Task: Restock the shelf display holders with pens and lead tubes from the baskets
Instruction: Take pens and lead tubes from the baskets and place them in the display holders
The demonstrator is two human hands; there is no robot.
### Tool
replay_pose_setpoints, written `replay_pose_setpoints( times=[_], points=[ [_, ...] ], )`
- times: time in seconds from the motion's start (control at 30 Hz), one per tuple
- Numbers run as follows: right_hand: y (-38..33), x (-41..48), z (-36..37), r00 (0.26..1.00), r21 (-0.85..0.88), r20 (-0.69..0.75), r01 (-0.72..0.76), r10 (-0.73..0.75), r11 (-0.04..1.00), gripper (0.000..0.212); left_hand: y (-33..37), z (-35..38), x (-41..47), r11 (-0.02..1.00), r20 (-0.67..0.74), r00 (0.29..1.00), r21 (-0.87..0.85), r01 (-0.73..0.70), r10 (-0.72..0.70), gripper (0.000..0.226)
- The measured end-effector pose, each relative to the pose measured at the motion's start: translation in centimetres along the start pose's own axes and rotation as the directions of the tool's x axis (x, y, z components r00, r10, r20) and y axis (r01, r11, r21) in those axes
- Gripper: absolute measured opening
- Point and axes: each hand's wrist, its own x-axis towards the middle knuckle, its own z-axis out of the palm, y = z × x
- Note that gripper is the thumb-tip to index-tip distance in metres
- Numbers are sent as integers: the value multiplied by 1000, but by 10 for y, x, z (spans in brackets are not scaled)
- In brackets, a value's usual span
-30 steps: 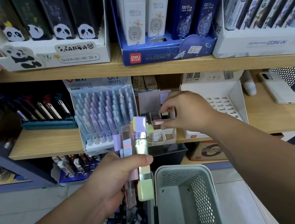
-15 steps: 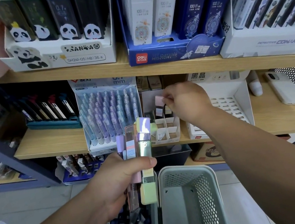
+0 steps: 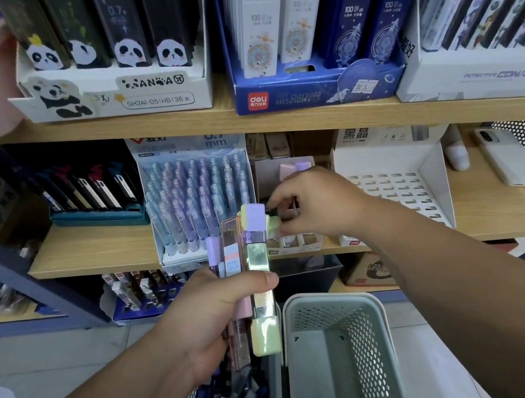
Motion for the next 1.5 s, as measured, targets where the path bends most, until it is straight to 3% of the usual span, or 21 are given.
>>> replay_pose_setpoints(
  times=[0.1, 0.2, 0.37, 0.53, 0.63, 0.7, 0.8, 0.87, 0.9, 0.97, 1.03, 1.1, 1.2, 1.5],
  points=[
    [0, 0, 7, 999, -133, -32, 20, -24, 991, 27, 0, 1, -1, 1000, -17, 1000, -11, 3, -3, 47],
    [0, 3, 7, 993, -110, -106, 38, -50, 993, 10, 0, 0, -2, 1000, -8, 1000, -13, -5, 5, 36],
    [2, 13, -1, 967, 25, -248, -62, 66, 998, 13, 1, -3, -3, 1000, -11, 1000, -19, -2, 1, 54],
    [0, 28, 1, 940, -135, -307, -197, 148, 971, 20, 1, -2, -2, 1000, 19, 1000, -26, -9, 10, 32],
    [-1, 32, 4, 903, -163, -405, -226, 144, 960, 17, -1, -4, -1, 1000, -3, 1000, -22, 5, -5, 53],
    [-3, 32, 8, 913, -202, -389, -215, 124, 955, 17, 0, -4, -1, 1000, -3, 1000, -25, 12, -12, 65],
    [-3, 28, 7, 922, -217, -381, -167, 74, 962, 19, 0, -5, 0, 999, 7, 1000, -37, 12, -12, 56],
    [-7, 21, 0, 917, -65, -392, -104, 71, 992, 19, 1, -5, -1, 999, 21, 1000, -37, 3, -2, 38],
    [-10, 18, -5, 928, 100, -354, -84, 114, 991, 23, 1, -5, -1, 999, 25, 1000, -42, 2, -1, 36],
    [-21, 8, -17, 974, 487, -117, -113, 193, 866, 32, 1, -3, -1, 998, 24, 1000, -62, 4, -2, 42],
    [-34, -5, -23, 981, 703, 98, -187, 166, 686, 36, 1, 2, -1, 997, 15, 1000, -73, 3, -1, 48],
    [-42, -15, -23, 980, 759, 132, -198, 151, 620, 35, 2, 8, -2, 997, 27, 1000, -78, -1, 3, 42],
    [-46, -23, -21, 978, 770, 95, -190, 185, 609, 24, 1, 16, -4, 996, 63, 998, -86, -6, 11, 24],
    [-34, -44, -28, 944, 877, 142, -260, 299, 405, 7, -1, 29, -7, 998, 105, 994, -61, 1, 5, 15]
  ],
)
